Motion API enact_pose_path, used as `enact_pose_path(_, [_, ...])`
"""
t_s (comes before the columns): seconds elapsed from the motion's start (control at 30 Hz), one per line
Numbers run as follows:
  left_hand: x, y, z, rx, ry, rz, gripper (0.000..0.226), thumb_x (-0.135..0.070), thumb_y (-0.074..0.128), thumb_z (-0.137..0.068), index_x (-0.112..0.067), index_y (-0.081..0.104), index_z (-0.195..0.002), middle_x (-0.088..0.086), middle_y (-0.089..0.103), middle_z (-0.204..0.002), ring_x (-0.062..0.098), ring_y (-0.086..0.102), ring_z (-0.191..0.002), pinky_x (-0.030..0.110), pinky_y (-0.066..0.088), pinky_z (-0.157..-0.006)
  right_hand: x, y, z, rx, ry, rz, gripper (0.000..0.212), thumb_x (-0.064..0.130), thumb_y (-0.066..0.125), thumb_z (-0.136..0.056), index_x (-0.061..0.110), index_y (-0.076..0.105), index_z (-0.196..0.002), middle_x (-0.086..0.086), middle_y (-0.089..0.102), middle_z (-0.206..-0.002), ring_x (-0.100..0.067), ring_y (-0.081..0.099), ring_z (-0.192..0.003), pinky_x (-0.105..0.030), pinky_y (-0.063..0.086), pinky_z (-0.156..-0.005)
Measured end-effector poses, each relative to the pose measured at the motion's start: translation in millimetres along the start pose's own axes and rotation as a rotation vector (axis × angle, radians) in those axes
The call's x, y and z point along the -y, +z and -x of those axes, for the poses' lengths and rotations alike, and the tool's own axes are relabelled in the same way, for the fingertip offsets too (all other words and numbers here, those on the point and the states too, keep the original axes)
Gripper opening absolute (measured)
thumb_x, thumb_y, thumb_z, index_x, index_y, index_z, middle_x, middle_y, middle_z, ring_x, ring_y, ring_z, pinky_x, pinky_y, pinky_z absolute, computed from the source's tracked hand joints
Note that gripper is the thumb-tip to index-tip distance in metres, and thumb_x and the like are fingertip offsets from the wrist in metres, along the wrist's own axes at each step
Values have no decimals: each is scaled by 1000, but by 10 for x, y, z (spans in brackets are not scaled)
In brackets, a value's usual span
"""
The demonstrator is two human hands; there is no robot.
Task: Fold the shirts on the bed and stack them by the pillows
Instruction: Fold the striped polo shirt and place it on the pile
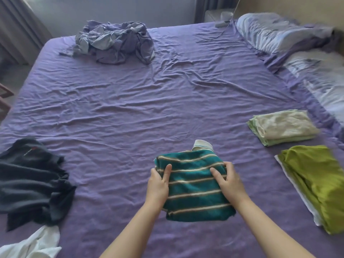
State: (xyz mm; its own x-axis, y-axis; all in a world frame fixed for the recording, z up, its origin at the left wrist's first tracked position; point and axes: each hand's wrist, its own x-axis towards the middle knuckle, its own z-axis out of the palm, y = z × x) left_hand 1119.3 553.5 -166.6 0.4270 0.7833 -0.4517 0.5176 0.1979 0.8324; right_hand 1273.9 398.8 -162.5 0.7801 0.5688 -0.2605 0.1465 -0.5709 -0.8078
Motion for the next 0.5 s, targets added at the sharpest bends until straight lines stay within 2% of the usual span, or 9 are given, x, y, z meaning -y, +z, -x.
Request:
enact_pose_path(0.07, [-150,191,47,29,14,29,41,-58,50,-85,-19,45,-97,-6,58,-91,4,55,-82,21,41,-62,-33,-229,-14,-28,17,-11,23,40,61,-87,27,45,-98,13,61,-89,-3,57,-82,-19,39,-62])
enact_pose_path(0.17, [-341,517,130,67,19,65,44,-60,52,-82,-20,47,-99,-2,61,-95,11,59,-86,30,45,-70,-144,-574,-42,-69,24,-27,24,42,61,-86,29,46,-99,15,61,-89,6,56,-80,-10,39,-58])
enact_pose_path(0.27, [-502,900,218,109,13,93,41,-59,54,-83,-22,47,-98,-1,61,-96,14,60,-88,32,47,-71,-317,-932,-83,-116,20,-28,22,42,61,-86,32,46,-98,18,61,-86,6,56,-79,-16,42,-61])
enact_pose_path(0.37, [-621,1332,306,136,14,109,35,-56,54,-84,-23,46,-93,0,61,-96,15,60,-86,30,47,-66,-563,-1302,-146,-162,19,-25,19,33,61,-87,35,45,-96,21,58,-85,7,55,-78,-26,41,-68])
enact_pose_path(0.43, [-691,1664,369,150,19,130,31,-54,55,-86,-25,46,-92,0,61,-97,15,61,-88,32,49,-69,-749,-1598,-208,-194,4,-8,22,27,60,-87,36,44,-97,23,56,-85,12,53,-75,-18,38,-68])
enact_pose_path(0.5, [-768,2032,438,174,22,147,29,-51,54,-87,-25,45,-94,1,61,-100,17,61,-91,39,51,-79,-937,-1934,-277,-205,-8,13,22,25,60,-88,33,45,-102,16,58,-88,7,55,-74,-13,36,-65])
